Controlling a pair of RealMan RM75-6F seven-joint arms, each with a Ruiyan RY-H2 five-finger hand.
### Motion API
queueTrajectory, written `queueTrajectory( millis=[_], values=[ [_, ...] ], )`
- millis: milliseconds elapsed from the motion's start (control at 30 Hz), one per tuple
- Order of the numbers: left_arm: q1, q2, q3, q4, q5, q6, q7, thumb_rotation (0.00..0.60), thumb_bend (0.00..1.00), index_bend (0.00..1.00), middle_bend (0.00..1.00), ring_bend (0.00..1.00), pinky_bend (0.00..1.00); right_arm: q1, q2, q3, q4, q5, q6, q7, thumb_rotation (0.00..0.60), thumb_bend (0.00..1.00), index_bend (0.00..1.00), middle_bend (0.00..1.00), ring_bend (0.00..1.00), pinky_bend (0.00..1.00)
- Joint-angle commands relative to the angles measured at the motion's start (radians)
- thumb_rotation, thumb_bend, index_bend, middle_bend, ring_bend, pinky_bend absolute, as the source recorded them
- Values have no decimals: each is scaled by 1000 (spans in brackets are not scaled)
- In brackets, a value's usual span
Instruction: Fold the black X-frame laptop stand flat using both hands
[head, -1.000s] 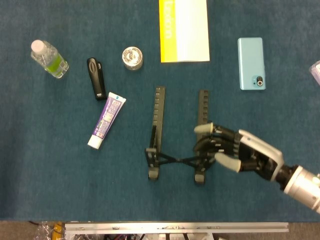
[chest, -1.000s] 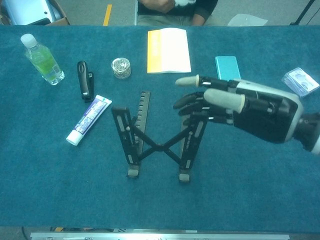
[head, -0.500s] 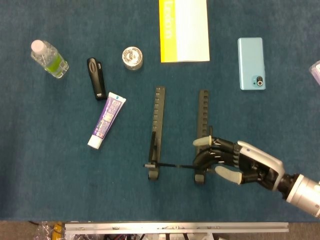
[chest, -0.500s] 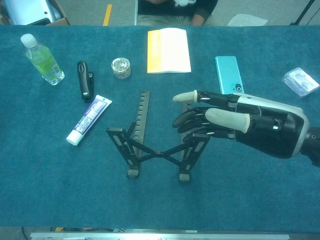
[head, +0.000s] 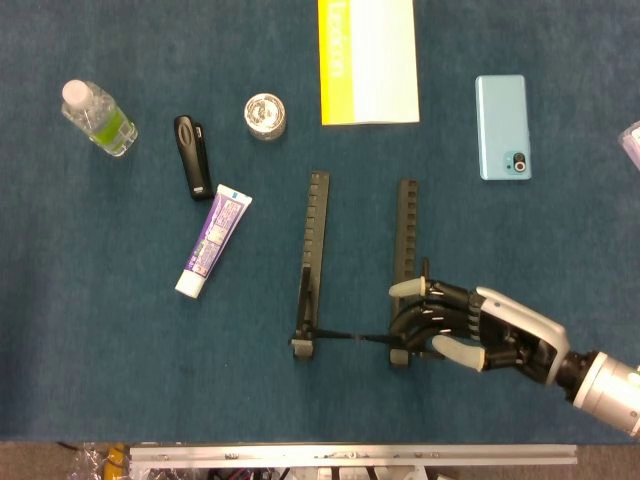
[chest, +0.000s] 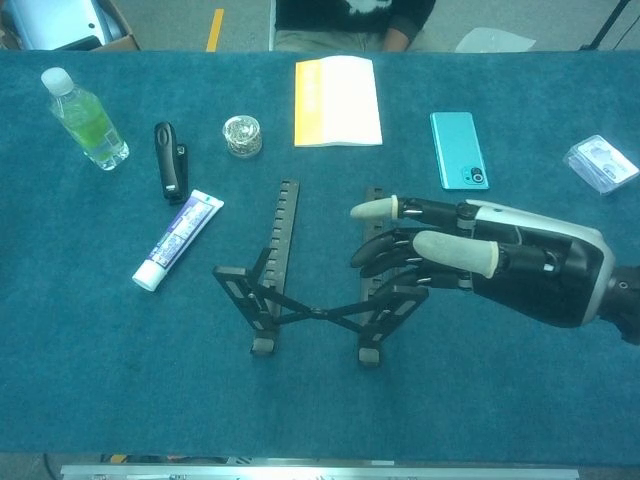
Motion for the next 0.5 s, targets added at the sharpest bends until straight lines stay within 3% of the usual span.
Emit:
queueTrajectory(
  millis=[33,500],
  values=[
    [-1,-1,-1,-1,1,-1,2,600,473,367,367,310,257,5,-7,-5,10,12,8,-6,430,355,181,347,242,235],
    [-4,-1,-4,-7,4,-2,12,600,472,367,367,310,257,22,-79,14,78,106,16,-3,431,355,181,347,242,235]
  ],
)
